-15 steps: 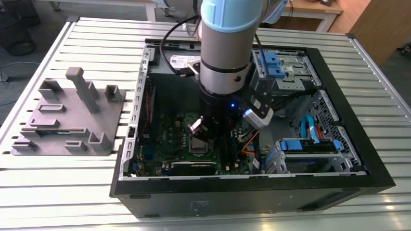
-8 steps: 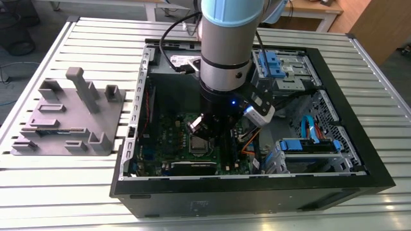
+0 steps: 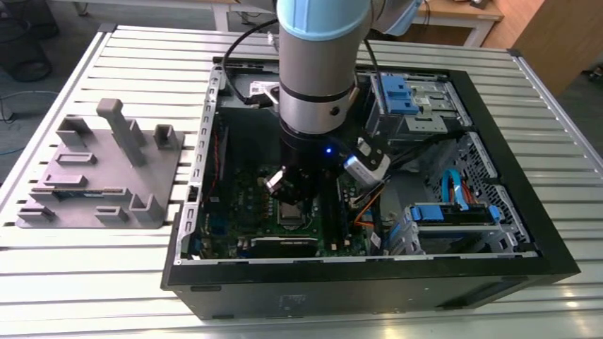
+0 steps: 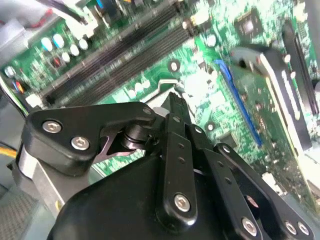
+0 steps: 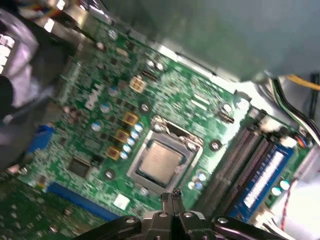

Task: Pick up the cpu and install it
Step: 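Install the first cpu locking lever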

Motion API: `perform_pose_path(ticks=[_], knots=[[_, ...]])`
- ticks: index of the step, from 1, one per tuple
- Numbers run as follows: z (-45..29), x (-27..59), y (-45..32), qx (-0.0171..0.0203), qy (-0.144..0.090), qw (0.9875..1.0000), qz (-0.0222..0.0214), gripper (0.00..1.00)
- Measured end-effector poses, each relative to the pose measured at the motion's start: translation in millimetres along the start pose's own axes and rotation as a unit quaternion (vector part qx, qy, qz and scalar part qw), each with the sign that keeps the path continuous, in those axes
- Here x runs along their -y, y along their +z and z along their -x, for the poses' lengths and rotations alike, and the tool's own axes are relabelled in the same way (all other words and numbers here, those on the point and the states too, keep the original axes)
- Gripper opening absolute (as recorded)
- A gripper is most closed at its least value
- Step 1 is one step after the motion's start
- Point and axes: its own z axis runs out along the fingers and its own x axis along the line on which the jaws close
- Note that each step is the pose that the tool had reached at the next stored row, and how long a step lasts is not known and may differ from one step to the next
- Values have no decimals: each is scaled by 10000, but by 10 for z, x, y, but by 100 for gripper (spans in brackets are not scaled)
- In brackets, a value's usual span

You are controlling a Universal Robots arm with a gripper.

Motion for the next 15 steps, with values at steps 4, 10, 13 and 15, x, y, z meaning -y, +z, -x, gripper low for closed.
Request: perform_pose_path(ticks=[4,10,13,15], knots=[[-61,-32,-3,78,6,9999,145,11],[-66,-28,-48,97,7,9998,168,11],[-66,-28,-48,98,8,9998,169,11],[-66,-28,-49,99,7,9998,167,11]])
